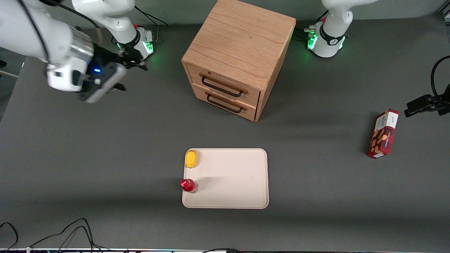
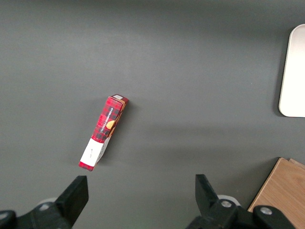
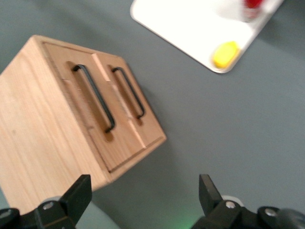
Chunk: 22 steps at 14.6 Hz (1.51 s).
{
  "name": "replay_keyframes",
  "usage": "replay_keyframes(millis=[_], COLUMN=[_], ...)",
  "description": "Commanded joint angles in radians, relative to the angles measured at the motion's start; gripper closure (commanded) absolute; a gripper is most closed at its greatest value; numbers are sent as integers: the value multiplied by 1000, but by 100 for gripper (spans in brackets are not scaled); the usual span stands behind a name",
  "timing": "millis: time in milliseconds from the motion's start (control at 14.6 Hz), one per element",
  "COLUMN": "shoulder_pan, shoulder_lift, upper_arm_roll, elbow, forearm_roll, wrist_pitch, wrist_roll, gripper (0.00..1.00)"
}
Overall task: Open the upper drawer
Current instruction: 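Move the right gripper toward the upper drawer's black handle, then hook the right gripper onto the upper drawer's black handle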
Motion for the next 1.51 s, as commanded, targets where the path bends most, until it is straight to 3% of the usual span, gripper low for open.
replay_keyframes(millis=[0,275,549,1235,1441], shoulder_pan=[-3,3,34,60,60], shoulder_lift=[124,279,391,431,431], upper_arm_roll=[92,224,281,287,289], elbow=[56,53,40,-39,-61], forearm_roll=[30,10,-15,-25,-57], wrist_pitch=[57,147,200,300,325], wrist_roll=[-117,-136,-136,-136,-136], gripper=[0,0,0,0,0])
